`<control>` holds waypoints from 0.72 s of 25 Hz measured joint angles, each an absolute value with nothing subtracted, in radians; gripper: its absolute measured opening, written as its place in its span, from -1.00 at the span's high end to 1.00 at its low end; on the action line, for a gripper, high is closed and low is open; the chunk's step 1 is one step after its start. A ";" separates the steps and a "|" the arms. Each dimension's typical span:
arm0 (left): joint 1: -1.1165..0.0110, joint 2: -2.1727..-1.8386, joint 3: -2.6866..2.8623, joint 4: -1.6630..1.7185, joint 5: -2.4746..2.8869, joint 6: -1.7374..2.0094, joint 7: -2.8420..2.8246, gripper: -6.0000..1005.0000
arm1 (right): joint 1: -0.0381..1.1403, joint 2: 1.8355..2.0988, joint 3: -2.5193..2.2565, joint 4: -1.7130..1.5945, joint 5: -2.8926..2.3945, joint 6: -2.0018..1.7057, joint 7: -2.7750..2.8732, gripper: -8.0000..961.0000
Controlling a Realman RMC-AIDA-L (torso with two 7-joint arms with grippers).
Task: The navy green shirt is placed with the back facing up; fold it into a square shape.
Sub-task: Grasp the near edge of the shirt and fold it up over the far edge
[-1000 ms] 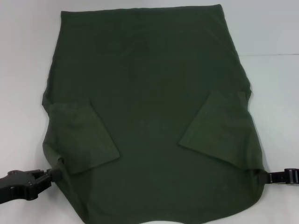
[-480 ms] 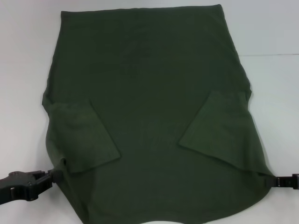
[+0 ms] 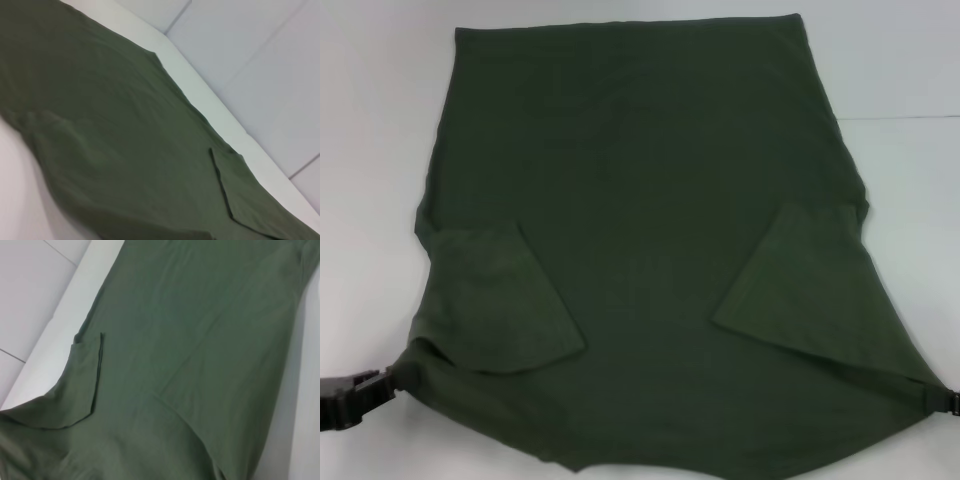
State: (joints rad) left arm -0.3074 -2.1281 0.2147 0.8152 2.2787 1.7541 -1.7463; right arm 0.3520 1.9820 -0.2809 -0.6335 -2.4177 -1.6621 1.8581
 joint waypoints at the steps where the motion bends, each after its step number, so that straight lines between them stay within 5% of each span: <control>1: -0.303 -2.128 0.210 0.814 2.279 1.755 -1.750 0.85 | 0.345 1.982 -0.274 -0.634 -2.417 -1.670 1.846 0.85; 18: -0.214 -2.141 0.165 0.811 2.282 1.882 -1.761 0.85 | 0.233 1.991 -0.208 -0.639 -2.407 -1.778 1.707 0.85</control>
State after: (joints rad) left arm -0.2135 -2.1414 0.1654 0.8114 2.2816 1.8824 -1.7609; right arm 0.2329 1.9905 -0.2078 -0.6394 -2.4073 -1.7779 1.7067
